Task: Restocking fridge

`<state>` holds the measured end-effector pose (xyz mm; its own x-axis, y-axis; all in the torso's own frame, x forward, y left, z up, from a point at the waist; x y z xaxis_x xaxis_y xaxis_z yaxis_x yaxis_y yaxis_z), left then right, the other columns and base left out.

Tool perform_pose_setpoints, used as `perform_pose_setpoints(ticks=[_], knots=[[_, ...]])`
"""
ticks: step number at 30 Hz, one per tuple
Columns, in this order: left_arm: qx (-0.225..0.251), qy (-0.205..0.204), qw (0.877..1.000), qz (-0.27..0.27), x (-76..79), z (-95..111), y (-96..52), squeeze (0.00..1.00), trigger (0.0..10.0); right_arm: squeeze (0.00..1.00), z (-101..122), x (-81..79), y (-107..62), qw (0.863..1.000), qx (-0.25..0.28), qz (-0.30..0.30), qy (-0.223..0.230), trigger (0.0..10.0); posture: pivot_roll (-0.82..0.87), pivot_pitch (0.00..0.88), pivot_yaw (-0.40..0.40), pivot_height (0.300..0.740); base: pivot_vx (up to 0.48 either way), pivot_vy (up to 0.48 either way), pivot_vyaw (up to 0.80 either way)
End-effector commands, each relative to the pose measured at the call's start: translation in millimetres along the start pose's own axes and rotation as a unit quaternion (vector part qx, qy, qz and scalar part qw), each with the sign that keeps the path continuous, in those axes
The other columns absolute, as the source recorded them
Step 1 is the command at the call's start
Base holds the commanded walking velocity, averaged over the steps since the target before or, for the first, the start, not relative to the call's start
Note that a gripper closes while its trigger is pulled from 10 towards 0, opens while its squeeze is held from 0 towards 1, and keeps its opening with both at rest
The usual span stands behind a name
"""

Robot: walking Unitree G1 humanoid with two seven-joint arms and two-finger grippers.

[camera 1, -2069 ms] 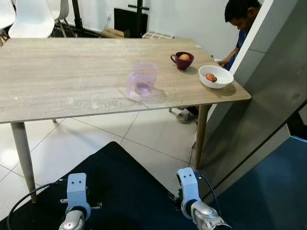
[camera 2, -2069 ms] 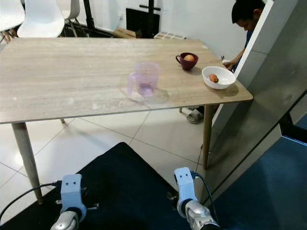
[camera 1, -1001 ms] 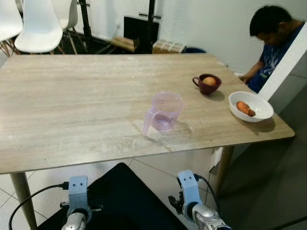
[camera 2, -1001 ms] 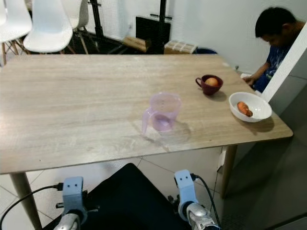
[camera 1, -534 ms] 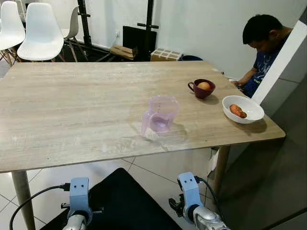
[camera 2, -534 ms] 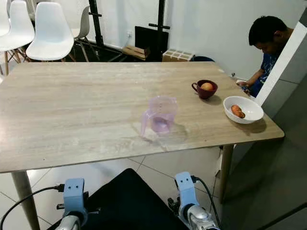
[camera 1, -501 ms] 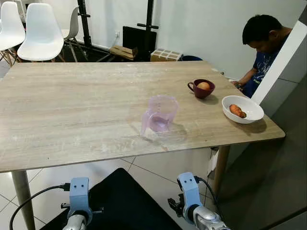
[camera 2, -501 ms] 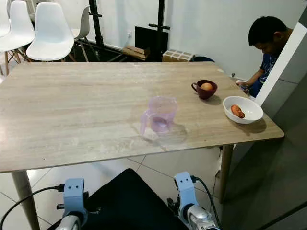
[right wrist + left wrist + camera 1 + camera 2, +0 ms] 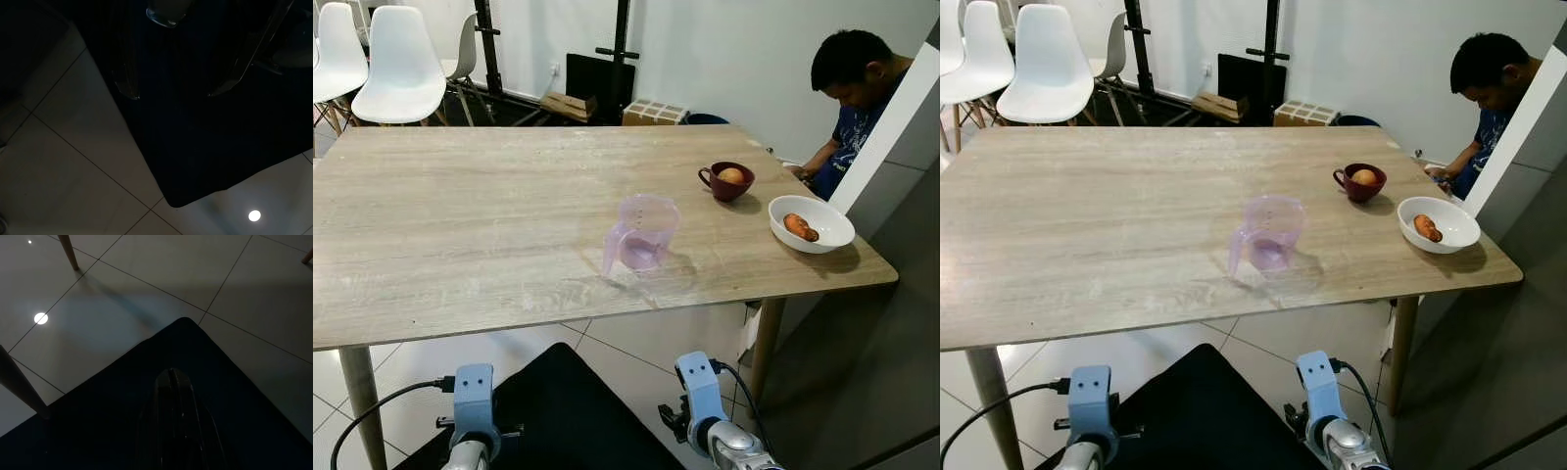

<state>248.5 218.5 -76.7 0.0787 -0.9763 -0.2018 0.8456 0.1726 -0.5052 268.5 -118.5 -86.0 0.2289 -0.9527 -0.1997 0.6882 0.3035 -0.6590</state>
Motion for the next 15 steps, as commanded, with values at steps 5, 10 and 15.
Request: perform_pose_setpoints(ticks=[5,10,15], knots=[[-0.007,-0.01,1.0,0.003,4.7,-6.3,-3.5,0.0,10.0,0.0,-5.0,4.2,-1.9,1.0,-0.007,-0.008,-0.009,10.0,-0.02,0.039,-0.077,0.74,0.0,0.0,0.0],[-0.044,-0.011,0.999,-0.003,7.9,-16.6,-3.4,0.0,10.0,0.0,-6.2,7.2,-2.4,1.0,-0.006,-0.02,0.005,10.0,-0.02,0.044,-0.076,0.74,0.0,0.0,0.0],[-0.055,-0.016,0.998,0.012,3.4,-20.0,-3.7,0.0,10.0,0.0,-6.9,7.0,-2.6,1.0,-0.006,-0.021,0.006,10.0,-0.02,0.047,-0.072,0.74,0.0,0.382,0.0]])
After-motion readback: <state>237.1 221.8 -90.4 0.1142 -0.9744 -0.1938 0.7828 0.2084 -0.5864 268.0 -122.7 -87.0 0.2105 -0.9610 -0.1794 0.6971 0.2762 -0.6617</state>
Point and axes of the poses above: a point about 5 cm out from each wrist's last joint towards the gripper, its own y axis pointing out of the wrist towards the gripper, its own z axis along the axis of the wrist's last joint, x = y × z, the point moved 5 cm from there along y, pointing out of the wrist towards the gripper, and after that the axes turned 10 degrees about y, right-handed, at the moved point
